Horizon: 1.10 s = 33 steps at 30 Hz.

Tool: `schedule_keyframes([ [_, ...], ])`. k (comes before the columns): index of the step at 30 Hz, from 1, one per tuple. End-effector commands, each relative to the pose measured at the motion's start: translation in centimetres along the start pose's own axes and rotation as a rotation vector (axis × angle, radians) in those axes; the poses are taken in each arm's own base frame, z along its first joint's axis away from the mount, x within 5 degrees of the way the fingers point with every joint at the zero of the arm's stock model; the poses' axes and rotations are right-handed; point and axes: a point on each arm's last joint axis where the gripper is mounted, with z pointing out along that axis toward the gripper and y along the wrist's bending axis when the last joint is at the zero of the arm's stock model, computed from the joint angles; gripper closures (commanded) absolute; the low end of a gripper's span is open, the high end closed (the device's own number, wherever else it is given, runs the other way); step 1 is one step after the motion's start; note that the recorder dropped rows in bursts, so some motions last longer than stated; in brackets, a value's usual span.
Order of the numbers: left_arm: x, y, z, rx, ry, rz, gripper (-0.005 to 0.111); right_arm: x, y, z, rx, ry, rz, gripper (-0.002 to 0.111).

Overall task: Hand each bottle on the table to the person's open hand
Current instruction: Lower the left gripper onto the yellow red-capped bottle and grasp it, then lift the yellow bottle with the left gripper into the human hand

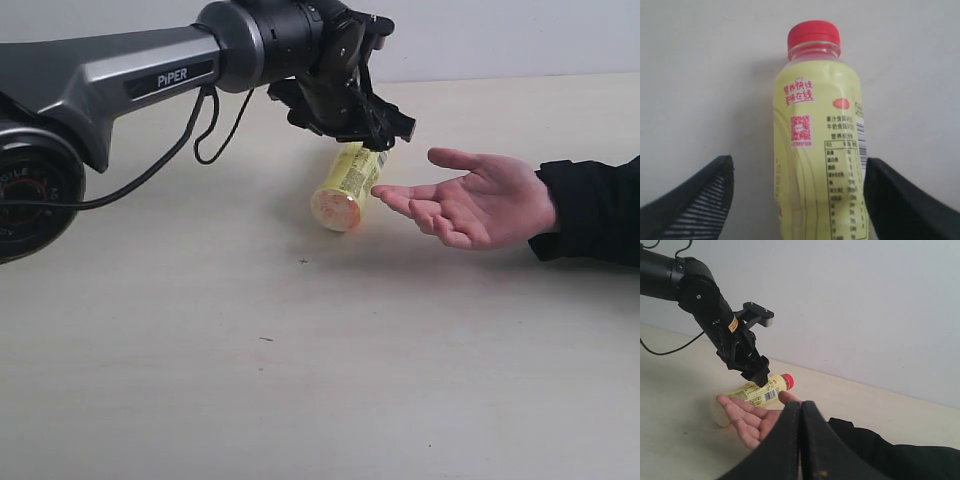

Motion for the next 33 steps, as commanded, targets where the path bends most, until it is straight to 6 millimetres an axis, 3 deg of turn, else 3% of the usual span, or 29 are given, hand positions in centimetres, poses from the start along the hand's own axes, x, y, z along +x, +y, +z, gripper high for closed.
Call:
schedule_keyframes([
  [1,0.1,-0.4,0.7,0.009,0.019,0.006,0.036,0.0,0.0,0.0,0.002,-0.004,0.002,0.108],
  [33,2.1,-0.5,4.0,0.006,0.094,0.006,0.036,0.0,0.0,0.0,0.002,-0.004,0.002,0.108],
])
